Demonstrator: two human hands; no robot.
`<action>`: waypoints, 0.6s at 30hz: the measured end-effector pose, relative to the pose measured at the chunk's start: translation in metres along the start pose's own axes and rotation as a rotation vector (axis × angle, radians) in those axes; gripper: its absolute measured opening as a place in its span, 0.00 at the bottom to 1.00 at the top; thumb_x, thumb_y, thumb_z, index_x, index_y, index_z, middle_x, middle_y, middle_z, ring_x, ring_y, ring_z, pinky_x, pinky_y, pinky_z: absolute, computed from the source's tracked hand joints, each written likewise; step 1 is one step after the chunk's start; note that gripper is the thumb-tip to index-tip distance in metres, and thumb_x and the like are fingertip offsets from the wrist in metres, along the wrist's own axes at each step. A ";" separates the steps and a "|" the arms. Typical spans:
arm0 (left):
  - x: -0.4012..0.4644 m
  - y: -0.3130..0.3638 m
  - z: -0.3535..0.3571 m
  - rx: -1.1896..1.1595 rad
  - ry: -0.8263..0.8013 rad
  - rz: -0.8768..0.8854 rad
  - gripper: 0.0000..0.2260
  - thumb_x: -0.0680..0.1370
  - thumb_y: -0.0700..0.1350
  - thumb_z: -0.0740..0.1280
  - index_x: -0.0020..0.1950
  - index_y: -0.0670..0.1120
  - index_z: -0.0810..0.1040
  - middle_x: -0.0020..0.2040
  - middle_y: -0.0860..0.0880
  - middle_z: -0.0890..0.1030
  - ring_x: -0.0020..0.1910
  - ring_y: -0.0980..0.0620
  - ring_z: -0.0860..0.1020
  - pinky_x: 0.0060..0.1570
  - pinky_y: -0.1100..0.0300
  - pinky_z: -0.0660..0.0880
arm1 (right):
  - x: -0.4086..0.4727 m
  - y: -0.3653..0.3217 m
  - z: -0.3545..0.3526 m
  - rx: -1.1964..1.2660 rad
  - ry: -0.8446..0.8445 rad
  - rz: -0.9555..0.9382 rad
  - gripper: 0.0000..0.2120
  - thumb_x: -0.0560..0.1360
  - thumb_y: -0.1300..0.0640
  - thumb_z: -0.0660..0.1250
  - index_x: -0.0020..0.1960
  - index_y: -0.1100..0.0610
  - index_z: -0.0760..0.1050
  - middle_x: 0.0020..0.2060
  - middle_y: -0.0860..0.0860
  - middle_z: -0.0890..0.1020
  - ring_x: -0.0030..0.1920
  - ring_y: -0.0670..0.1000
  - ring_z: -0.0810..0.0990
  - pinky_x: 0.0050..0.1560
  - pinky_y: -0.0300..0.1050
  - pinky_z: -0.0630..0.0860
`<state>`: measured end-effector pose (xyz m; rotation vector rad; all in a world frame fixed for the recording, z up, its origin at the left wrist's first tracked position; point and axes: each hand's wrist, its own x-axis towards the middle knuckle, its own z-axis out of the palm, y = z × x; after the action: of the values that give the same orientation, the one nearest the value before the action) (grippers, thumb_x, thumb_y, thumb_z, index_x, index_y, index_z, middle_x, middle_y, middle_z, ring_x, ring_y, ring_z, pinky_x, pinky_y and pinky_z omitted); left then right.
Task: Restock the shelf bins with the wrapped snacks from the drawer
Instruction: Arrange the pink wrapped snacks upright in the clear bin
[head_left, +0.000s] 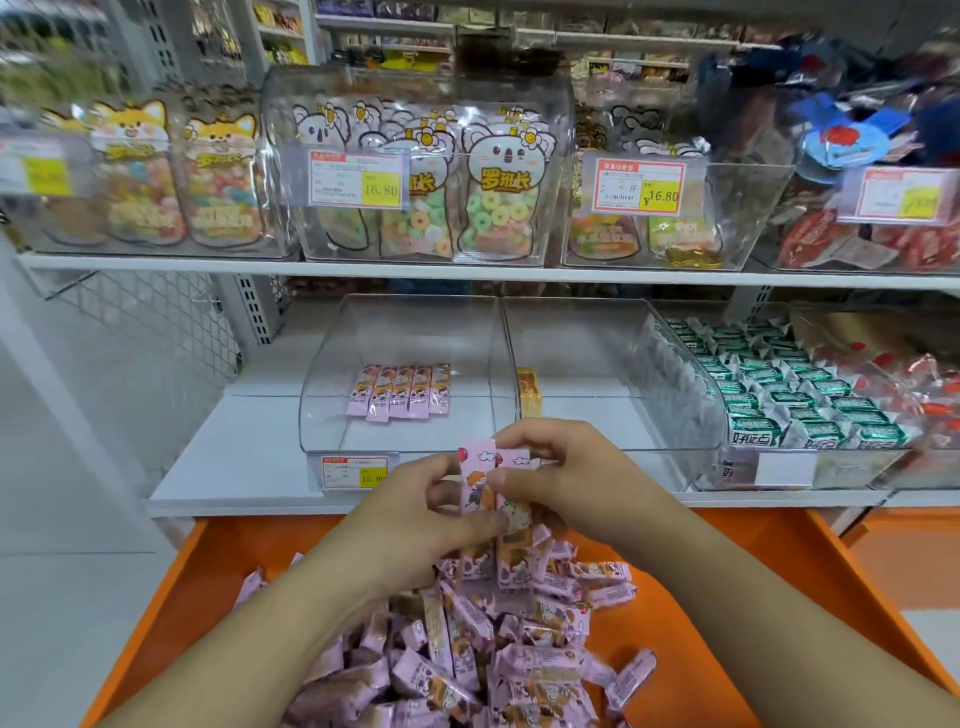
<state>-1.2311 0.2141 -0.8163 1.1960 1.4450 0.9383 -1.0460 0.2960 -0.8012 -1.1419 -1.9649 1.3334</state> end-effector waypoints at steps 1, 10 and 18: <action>0.001 0.004 -0.001 -0.008 0.010 0.013 0.16 0.75 0.42 0.79 0.60 0.52 0.82 0.50 0.57 0.88 0.49 0.60 0.85 0.50 0.62 0.82 | 0.003 -0.002 0.002 0.000 0.008 -0.011 0.09 0.76 0.52 0.78 0.56 0.46 0.83 0.47 0.44 0.83 0.33 0.37 0.78 0.39 0.39 0.72; 0.049 0.038 -0.045 -0.065 0.222 0.113 0.22 0.75 0.35 0.78 0.64 0.52 0.76 0.51 0.48 0.88 0.47 0.50 0.88 0.42 0.55 0.83 | 0.033 -0.017 -0.011 0.122 0.252 -0.057 0.19 0.81 0.56 0.71 0.69 0.43 0.74 0.61 0.42 0.80 0.48 0.48 0.84 0.46 0.42 0.82; 0.164 0.021 -0.069 0.096 0.184 0.063 0.30 0.72 0.32 0.78 0.67 0.55 0.73 0.49 0.39 0.85 0.38 0.44 0.83 0.41 0.46 0.83 | 0.062 0.016 -0.015 0.116 0.303 -0.071 0.18 0.81 0.62 0.68 0.66 0.44 0.74 0.53 0.46 0.79 0.44 0.42 0.79 0.38 0.35 0.77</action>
<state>-1.2965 0.3808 -0.8169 1.2577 1.6215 1.0547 -1.0612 0.3586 -0.8130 -1.1332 -1.6735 1.1471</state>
